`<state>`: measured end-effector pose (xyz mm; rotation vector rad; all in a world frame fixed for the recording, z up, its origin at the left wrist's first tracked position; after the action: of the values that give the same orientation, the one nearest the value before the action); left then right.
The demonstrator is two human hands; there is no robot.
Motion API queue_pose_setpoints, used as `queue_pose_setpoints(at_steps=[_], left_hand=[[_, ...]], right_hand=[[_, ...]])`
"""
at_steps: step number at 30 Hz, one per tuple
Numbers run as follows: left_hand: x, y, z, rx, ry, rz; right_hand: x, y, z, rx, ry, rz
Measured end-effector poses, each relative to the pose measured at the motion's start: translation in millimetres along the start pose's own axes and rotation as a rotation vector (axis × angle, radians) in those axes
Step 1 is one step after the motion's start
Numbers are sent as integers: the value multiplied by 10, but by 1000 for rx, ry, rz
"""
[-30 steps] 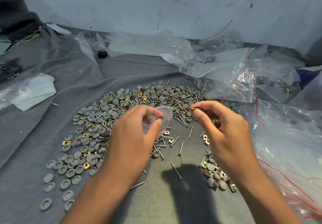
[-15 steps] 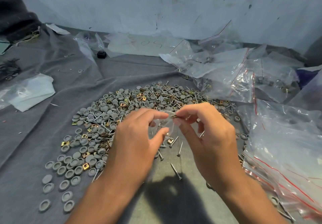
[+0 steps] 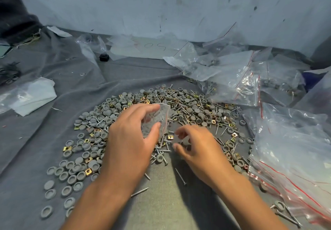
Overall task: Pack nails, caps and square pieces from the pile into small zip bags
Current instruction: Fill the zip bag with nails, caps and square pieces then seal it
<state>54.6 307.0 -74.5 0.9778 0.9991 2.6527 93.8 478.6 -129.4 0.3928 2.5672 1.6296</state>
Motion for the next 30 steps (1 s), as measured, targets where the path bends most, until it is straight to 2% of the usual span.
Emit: queue_pose_setpoints(at_steps=[6,13,18,21,23,25,30], left_hand=[[-4,2,-18,0,-4,-6],[-2,26,-14,-16,10,-7],[-6,4,-27,-5,-12,-30],[-18,-30,-35,9,-38,-50],[-32,-63,-18,-23,-61,-58],[-45,-87,16,-68,-104,-64],[-60,-103,41,-126,-166,-69]], right_hand=[[37,-90,-38,-53,-55,12],[41,10,103,15,-63,-152],[41,181,171,346,-108,-122],[35,316,88,832,-74,-186],[26,373,16,1068,-16,-197],[15,377,-44,1148,24,-193],[0,323,-62,1136,-24,-248]])
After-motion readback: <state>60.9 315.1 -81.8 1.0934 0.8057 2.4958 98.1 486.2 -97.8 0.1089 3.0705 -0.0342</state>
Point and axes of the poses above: each hand's wrist, its own x-axis towards the middle knuckle, its own y-axis out of the back of the hand, z = x × y, the point moved 2 cm from there along x, towards the middle knuckle, and after that the axes turned 7 degrees about -y, right-handed, at the moved point
